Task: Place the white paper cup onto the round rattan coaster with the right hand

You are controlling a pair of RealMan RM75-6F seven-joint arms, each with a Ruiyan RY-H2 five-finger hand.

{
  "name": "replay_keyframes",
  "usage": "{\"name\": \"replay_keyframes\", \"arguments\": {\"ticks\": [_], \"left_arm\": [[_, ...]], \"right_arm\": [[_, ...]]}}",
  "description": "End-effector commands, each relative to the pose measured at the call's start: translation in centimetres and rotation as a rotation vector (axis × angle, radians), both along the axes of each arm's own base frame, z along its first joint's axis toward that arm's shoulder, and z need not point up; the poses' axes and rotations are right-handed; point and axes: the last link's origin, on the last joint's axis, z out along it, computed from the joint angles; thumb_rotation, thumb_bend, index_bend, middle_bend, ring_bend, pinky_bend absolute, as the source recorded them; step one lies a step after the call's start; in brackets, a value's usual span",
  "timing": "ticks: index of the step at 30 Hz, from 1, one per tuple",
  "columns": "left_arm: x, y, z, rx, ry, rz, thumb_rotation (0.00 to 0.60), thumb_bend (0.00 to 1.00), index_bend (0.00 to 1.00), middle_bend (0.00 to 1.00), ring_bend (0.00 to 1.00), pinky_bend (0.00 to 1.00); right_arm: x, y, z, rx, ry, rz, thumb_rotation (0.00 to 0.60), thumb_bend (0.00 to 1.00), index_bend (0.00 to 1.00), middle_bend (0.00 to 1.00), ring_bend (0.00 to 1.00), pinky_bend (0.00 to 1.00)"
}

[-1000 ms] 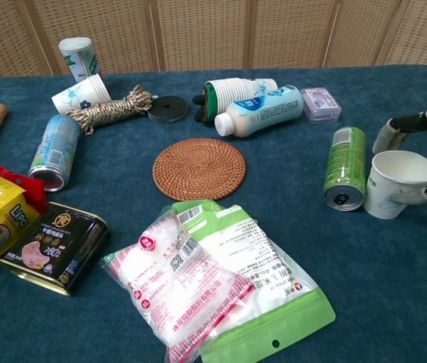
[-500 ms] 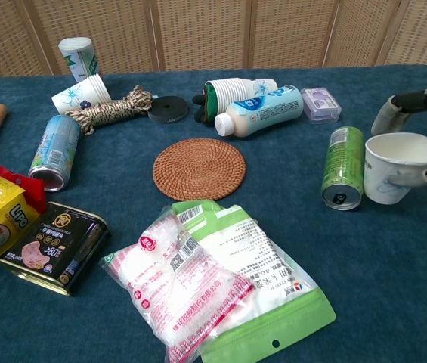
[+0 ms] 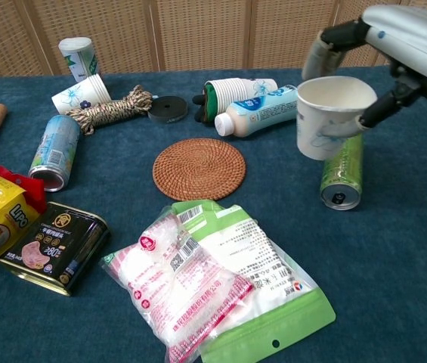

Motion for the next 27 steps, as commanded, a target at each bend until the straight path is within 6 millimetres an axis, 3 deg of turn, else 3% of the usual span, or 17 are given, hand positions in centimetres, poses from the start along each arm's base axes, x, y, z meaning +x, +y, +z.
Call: {"name": "replay_keyframes", "arguments": {"ticks": [1, 13, 27], "left_arm": [[-0.1, 0.0, 0.0, 0.0, 0.001, 0.004, 0.6, 0.25, 0.0, 0.0, 0.0, 0.0], [-0.7, 0.0, 0.5, 0.016, -0.005, 0.03, 0.6, 0.25, 0.0, 0.0, 0.0, 0.0], [-1.0, -0.3, 0.8, 0.023, -0.019, 0.042, 0.6, 0.25, 0.0, 0.0, 0.0, 0.0]], "right_arm": [[3.7, -0.2, -1.1, 0.039, -0.017, 0.042, 0.6, 0.17, 0.4, 0.51, 0.34, 0.23], [10.7, -0.1, -7.3, 0.157, 0.008, 0.114, 0.6, 0.17, 0.4, 0.51, 0.34, 0.23], [16.0, -2.6, -11.3, 0.162, 0.05, 0.13, 0.6, 0.23, 0.4, 0.51, 0.34, 0.23]]}}
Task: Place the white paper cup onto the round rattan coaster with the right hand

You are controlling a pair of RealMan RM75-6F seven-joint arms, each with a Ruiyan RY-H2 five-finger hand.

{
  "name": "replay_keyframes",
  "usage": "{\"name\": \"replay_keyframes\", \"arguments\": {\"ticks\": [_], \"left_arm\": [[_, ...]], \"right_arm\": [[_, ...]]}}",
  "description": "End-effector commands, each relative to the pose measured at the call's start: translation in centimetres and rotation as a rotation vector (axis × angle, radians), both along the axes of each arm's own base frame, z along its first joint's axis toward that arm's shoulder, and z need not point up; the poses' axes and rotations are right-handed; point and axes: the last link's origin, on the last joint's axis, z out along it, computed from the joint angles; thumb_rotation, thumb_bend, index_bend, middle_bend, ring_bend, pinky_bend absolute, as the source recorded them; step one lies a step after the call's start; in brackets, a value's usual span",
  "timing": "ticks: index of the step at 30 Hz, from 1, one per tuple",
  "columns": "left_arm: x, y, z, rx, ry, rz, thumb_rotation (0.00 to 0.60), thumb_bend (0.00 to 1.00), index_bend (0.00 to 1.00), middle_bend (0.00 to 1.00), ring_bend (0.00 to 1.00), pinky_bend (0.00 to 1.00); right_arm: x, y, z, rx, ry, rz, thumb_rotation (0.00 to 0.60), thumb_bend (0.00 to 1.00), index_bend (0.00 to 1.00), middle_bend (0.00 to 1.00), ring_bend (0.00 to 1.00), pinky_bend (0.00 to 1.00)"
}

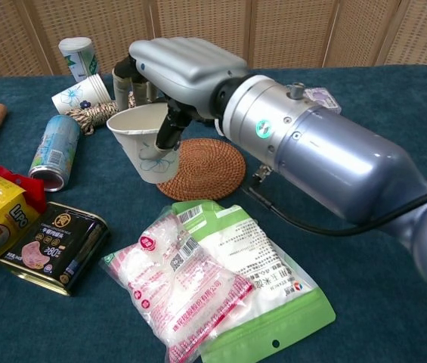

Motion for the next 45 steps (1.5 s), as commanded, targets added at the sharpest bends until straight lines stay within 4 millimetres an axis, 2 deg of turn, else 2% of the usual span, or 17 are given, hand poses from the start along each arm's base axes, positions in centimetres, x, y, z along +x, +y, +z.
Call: {"name": "replay_keyframes", "arguments": {"ticks": [1, 8, 13, 22, 31, 37, 41, 45], "left_arm": [[-0.1, 0.2, 0.1, 0.003, -0.004, 0.005, 0.6, 0.25, 0.0, 0.0, 0.0, 0.0], [-0.2, 0.3, 0.2, 0.002, -0.019, 0.016, 0.6, 0.25, 0.0, 0.0, 0.0, 0.0], [-0.3, 0.4, 0.2, 0.002, -0.016, 0.02, 0.6, 0.25, 0.0, 0.0, 0.0, 0.0], [-0.7, 0.7, -0.1, -0.009, -0.017, 0.041, 0.6, 0.25, 0.0, 0.0, 0.0, 0.0], [-0.8, 0.8, 0.1, -0.001, -0.022, 0.047, 0.6, 0.25, 0.0, 0.0, 0.0, 0.0], [-0.7, 0.8, 0.2, 0.002, -0.026, 0.041, 0.6, 0.25, 0.0, 0.0, 0.0, 0.0], [-0.7, 0.8, 0.2, 0.001, -0.026, 0.042, 0.6, 0.25, 0.0, 0.0, 0.0, 0.0], [-0.7, 0.7, 0.3, 0.003, -0.026, 0.04, 0.6, 0.25, 0.0, 0.0, 0.0, 0.0]], "right_arm": [[0.9, -1.0, -1.0, 0.001, 0.012, -0.014, 0.6, 0.23, 0.4, 0.51, 0.34, 0.23], [1.0, -3.5, -1.9, -0.014, 0.025, -0.065, 0.6, 0.22, 0.4, 0.51, 0.34, 0.23], [0.0, -4.8, -2.5, -0.022, 0.043, -0.108, 0.6, 0.22, 0.4, 0.51, 0.34, 0.23], [-2.0, -5.9, -3.6, -0.032, 0.072, -0.167, 0.6, 0.22, 0.4, 0.51, 0.34, 0.23], [-3.2, -6.3, -3.6, -0.027, 0.051, -0.204, 0.6, 0.2, 0.39, 0.5, 0.34, 0.23], [-3.2, -6.0, -3.6, -0.026, 0.038, -0.209, 0.6, 0.17, 0.31, 0.48, 0.34, 0.23], [-2.9, -5.8, -3.4, -0.023, 0.018, -0.202, 0.6, 0.08, 0.17, 0.46, 0.33, 0.23], [-2.9, -5.7, -3.3, -0.02, 0.012, -0.2, 0.6, 0.03, 0.13, 0.45, 0.33, 0.23]]}}
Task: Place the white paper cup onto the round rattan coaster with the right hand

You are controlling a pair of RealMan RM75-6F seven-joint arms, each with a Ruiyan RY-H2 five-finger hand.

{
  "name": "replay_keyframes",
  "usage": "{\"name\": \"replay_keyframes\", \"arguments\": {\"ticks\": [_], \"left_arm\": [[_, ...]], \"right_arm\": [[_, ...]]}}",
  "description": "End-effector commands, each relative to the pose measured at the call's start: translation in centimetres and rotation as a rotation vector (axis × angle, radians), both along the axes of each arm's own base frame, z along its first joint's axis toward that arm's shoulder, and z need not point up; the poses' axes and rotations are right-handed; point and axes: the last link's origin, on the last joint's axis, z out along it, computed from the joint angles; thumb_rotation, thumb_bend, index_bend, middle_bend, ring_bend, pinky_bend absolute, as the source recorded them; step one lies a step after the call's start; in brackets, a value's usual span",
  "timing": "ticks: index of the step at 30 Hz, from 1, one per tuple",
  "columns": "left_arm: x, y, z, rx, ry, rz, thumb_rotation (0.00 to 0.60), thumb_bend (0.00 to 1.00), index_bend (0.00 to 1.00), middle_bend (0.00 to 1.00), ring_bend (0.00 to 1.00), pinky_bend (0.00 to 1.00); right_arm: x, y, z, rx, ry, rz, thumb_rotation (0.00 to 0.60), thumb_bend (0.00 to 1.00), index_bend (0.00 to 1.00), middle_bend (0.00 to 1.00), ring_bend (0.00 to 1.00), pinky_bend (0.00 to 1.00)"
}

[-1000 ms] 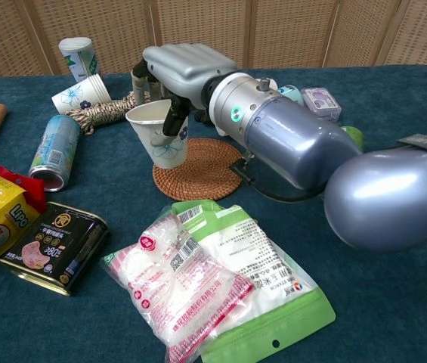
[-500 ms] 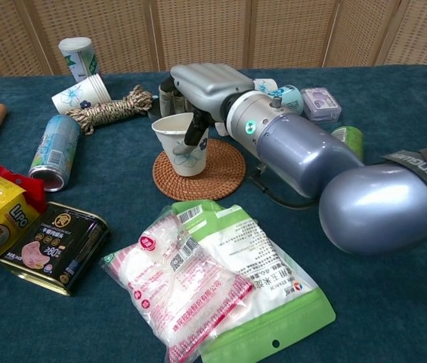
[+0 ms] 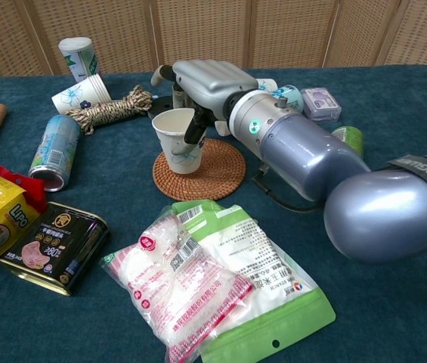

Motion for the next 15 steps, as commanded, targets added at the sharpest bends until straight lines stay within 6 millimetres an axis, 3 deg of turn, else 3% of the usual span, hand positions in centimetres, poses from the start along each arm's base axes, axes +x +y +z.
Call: {"name": "replay_keyframes", "arguments": {"ticks": [1, 7, 15], "left_arm": [[0.07, -0.05, 0.05, 0.002, -0.001, -0.003, 0.6, 0.25, 0.0, 0.0, 0.0, 0.0], [0.19, -0.21, 0.16, 0.005, -0.003, -0.009, 0.6, 0.25, 0.0, 0.0, 0.0, 0.0], [0.18, -0.23, 0.32, 0.011, -0.004, -0.011, 0.6, 0.25, 0.0, 0.0, 0.0, 0.0]], "right_arm": [[-0.04, 0.04, 0.07, 0.003, -0.002, 0.0, 0.6, 0.03, 0.13, 0.44, 0.33, 0.23], [-0.28, 0.14, 0.0, 0.001, 0.01, 0.001, 0.6, 0.01, 0.12, 0.38, 0.31, 0.23], [-0.68, 0.37, 0.25, -0.005, 0.035, 0.017, 0.6, 0.0, 0.12, 0.37, 0.31, 0.23]]}}
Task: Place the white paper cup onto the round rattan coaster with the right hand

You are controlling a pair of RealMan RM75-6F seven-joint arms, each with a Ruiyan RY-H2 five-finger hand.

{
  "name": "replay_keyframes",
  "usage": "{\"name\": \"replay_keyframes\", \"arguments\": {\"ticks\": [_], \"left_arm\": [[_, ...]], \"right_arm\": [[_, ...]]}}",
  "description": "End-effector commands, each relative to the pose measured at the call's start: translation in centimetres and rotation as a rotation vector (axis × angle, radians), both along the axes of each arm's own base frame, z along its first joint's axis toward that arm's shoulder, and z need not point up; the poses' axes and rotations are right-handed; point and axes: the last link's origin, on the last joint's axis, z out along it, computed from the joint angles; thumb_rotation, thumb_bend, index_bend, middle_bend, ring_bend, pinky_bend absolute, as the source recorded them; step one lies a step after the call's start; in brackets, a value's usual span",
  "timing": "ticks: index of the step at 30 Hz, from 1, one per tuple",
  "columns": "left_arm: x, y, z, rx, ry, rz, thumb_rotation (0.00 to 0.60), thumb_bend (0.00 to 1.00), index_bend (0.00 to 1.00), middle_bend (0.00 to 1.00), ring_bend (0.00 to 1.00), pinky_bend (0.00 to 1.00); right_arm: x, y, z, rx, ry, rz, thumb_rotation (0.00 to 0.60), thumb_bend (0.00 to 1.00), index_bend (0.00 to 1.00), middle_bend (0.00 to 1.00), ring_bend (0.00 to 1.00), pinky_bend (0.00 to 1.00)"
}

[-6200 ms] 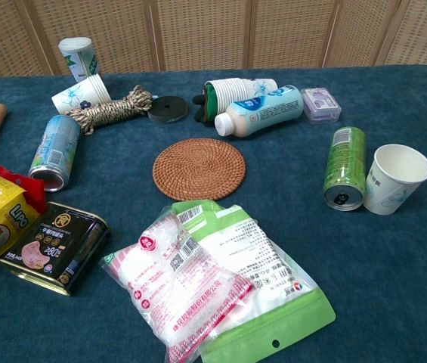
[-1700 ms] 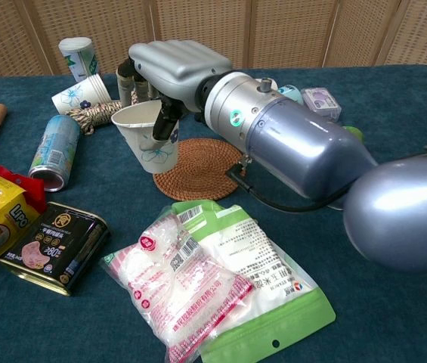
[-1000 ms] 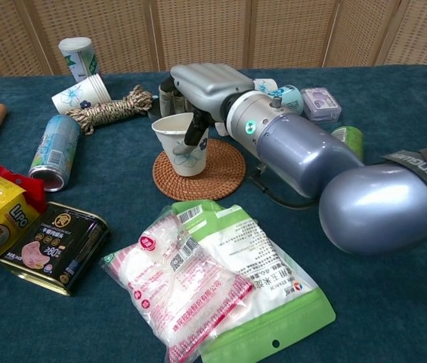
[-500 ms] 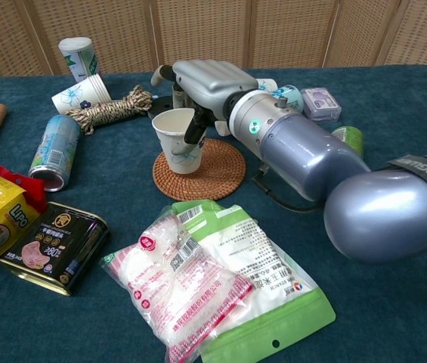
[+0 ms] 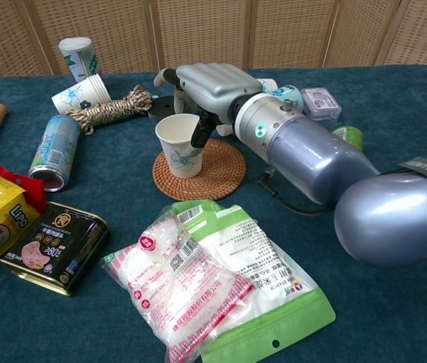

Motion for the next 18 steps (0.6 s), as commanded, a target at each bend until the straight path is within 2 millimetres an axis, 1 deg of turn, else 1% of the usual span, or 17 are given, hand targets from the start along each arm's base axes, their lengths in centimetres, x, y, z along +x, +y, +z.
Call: {"name": "replay_keyframes", "arguments": {"ticks": [1, 4, 6, 8, 11, 14, 18], "left_arm": [[0.0, 0.0, 0.0, -0.001, 0.0, 0.001, 0.6, 0.25, 0.0, 0.0, 0.0, 0.0], [-0.1, 0.0, 0.0, -0.003, 0.0, 0.003, 0.6, 0.25, 0.0, 0.0, 0.0, 0.0], [0.0, 0.1, 0.0, -0.003, 0.0, 0.003, 0.6, 0.25, 0.0, 0.0, 0.0, 0.0], [0.0, 0.1, -0.1, -0.005, 0.0, 0.002, 0.6, 0.25, 0.0, 0.0, 0.0, 0.0], [0.0, 0.0, -0.1, -0.007, 0.001, 0.0, 0.6, 0.25, 0.0, 0.0, 0.0, 0.0], [0.1, 0.0, -0.1, -0.006, 0.002, -0.001, 0.6, 0.25, 0.0, 0.0, 0.0, 0.0], [0.0, 0.0, -0.1, -0.007, 0.002, 0.0, 0.6, 0.25, 0.0, 0.0, 0.0, 0.0]], "right_arm": [[-0.1, 0.2, 0.3, -0.006, 0.002, 0.011, 0.6, 0.0, 0.12, 0.37, 0.3, 0.23], [-0.1, 0.4, 0.9, -0.006, -0.009, 0.018, 0.6, 0.0, 0.11, 0.35, 0.28, 0.23], [-0.1, 0.5, 1.2, 0.005, -0.011, 0.016, 0.6, 0.0, 0.09, 0.31, 0.26, 0.23], [-0.2, 0.6, 1.6, 0.019, -0.007, 0.012, 0.6, 0.0, 0.05, 0.24, 0.21, 0.23], [-0.1, 0.7, 2.4, 0.023, -0.018, 0.012, 0.6, 0.0, 0.03, 0.18, 0.16, 0.21], [-0.1, 1.1, 3.5, 0.01, -0.033, 0.035, 0.6, 0.0, 0.03, 0.18, 0.16, 0.21], [-0.5, 1.7, 5.6, -0.026, -0.063, 0.091, 0.6, 0.0, 0.03, 0.18, 0.16, 0.21]]}}
